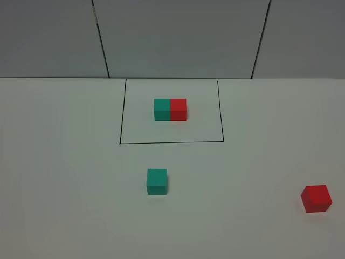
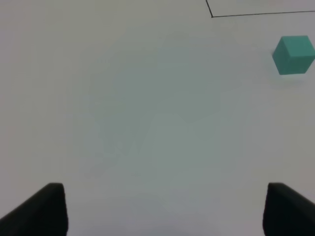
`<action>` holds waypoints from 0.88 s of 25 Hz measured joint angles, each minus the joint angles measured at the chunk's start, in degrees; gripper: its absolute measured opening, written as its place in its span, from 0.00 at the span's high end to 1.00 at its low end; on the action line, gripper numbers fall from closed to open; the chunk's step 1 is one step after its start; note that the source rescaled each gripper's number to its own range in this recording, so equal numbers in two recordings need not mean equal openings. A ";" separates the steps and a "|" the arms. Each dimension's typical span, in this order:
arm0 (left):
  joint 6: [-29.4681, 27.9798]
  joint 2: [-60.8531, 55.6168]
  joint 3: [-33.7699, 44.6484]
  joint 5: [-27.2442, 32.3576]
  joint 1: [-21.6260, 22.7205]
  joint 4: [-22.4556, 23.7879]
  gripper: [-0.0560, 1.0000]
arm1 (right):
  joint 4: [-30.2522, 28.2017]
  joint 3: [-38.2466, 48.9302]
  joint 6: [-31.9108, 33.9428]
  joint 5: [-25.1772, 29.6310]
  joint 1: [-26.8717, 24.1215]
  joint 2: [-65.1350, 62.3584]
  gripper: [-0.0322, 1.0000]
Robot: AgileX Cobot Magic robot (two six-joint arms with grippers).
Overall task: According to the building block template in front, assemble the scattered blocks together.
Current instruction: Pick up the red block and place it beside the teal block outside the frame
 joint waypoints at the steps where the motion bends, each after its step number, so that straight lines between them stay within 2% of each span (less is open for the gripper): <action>1: 0.00 0.00 0.00 0.00 0.00 0.00 0.18 | 0.00 0.00 0.06 0.00 0.00 0.00 0.41; 22: 0.00 0.00 0.00 0.00 0.00 0.00 0.19 | 0.00 0.00 -0.01 0.00 0.00 0.00 0.41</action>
